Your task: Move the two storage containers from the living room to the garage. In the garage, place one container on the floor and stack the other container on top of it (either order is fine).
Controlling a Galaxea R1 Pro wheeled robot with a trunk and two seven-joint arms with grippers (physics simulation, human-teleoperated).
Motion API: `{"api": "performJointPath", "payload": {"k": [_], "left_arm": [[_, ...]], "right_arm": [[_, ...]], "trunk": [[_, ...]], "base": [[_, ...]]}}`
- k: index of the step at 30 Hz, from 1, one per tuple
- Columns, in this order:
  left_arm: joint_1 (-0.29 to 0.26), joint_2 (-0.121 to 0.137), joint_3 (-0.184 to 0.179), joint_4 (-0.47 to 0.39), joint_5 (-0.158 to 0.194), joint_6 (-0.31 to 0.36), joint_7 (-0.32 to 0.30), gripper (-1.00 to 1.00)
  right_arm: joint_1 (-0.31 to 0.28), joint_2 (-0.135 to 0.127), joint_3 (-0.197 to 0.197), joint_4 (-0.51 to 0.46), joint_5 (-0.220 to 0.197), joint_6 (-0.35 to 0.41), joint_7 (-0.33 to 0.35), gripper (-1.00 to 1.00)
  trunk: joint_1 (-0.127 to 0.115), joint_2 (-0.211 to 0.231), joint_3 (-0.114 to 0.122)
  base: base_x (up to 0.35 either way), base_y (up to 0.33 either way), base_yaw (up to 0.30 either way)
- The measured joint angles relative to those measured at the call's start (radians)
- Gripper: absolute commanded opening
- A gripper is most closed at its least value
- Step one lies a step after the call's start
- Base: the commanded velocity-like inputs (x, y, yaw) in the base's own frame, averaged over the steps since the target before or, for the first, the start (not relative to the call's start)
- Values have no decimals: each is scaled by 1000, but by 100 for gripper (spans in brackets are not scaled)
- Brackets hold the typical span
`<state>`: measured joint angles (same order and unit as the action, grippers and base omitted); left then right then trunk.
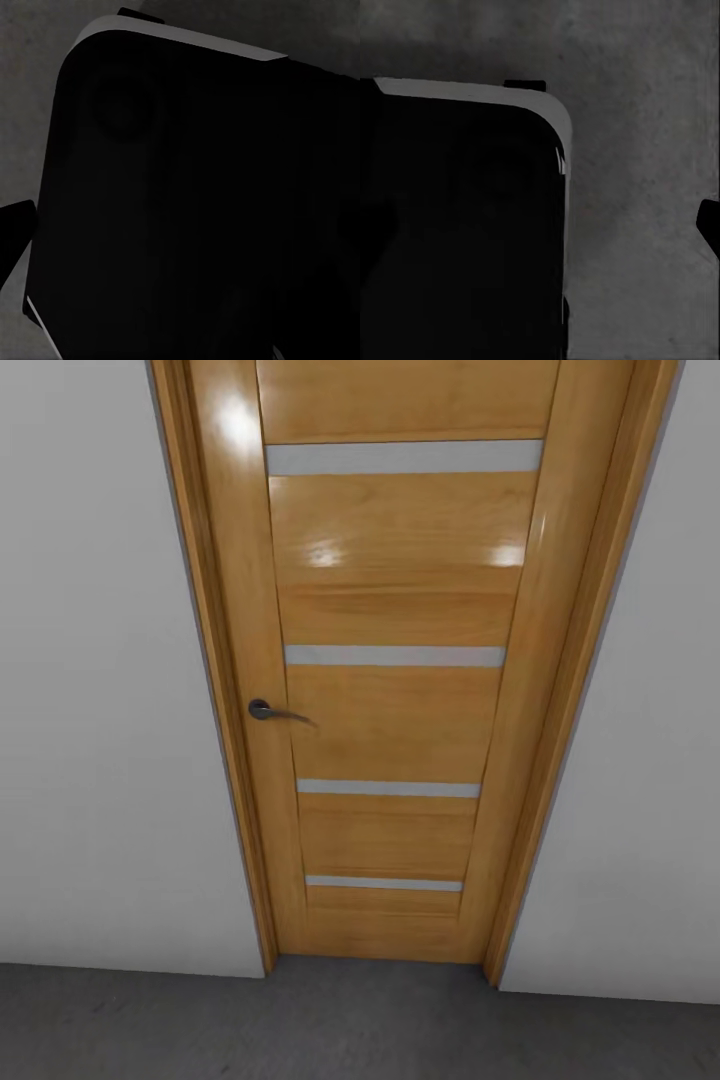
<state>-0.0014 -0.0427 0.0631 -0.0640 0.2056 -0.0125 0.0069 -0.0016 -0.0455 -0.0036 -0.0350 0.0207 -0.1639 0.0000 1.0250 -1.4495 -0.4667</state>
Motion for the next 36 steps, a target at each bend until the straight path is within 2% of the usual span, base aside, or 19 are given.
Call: {"api": "performJointPath", "payload": {"k": [3,5,7,8,9,10,12,14,20,25,26,27,29,31,32,33,35,36], "left_arm": [[0,0,0,0,0,0,0,100],[0,0,0,0,0,0,0,100],[0,0,0,0,0,0,0,100],[0,0,0,0,0,0,0,100],[0,0,0,0,0,0,0,100],[0,0,0,0,0,0,0,100],[0,-1,0,0,0,0,0,100],[0,-1,0,0,0,0,0,100],[0,-1,0,0,0,0,0,100],[0,-1,-1,0,0,0,0,100],[0,-1,-1,0,-1,0,0,100],[0,-1,-2,1,-1,0,0,100],[0,-1,-1,0,-2,0,0,100],[0,-1,-1,0,-2,0,0,100],[0,-1,-1,0,-2,0,0,100],[0,-1,-1,0,-2,0,0,100],[0,-1,-1,0,-2,0,0,100],[0,-1,-1,0,-2,0,0,100]], "right_arm": [[0,-39,-2,-74,-2,24,2,100],[0,-71,-4,-131,-5,88,5,100],[0,-113,-6,-238,-22,239,9,100],[0,-127,-6,-286,-36,297,10,100],[0,-134,-5,-310,-43,322,11,100],[-8,-170,-6,-399,-65,402,12,100],[-35,-188,-5,-424,-72,419,11,100],[-63,-193,-5,-427,-75,425,11,100],[-201,-201,-4,-396,-75,426,9,100],[-318,-191,3,-352,-67,428,8,100],[-390,-132,9,-329,-8,428,6,100],[-471,-69,13,-327,24,428,4,100],[-493,-23,15,-326,80,430,1,100],[-539,48,17,-326,152,433,0,100],[-551,66,17,-325,168,434,0,100],[-574,98,18,-325,190,435,-1,100],[-595,129,17,-325,207,439,-1,100],[-614,155,18,-325,217,448,-1,100]], "trunk": [[0,0,0],[0,0,0],[0,0,0],[0,0,0],[0,0,0],[0,0,0],[0,0,0],[0,0,0],[0,0,0],[0,0,0],[0,0,0],[0,0,0],[0,0,0],[0,0,0],[0,0,0],[0,0,0],[0,0,0],[0,0,0]], "base": [[0,0,0],[0,0,0],[0,0,0],[0,0,0],[0,0,0],[0,0,0],[0,0,0],[0,0,0],[0,0,0],[0,0,0],[0,0,0],[0,0,0],[0,0,0],[0,0,0],[0,0,0],[0,0,0],[0,0,0],[0,0,0]]}}
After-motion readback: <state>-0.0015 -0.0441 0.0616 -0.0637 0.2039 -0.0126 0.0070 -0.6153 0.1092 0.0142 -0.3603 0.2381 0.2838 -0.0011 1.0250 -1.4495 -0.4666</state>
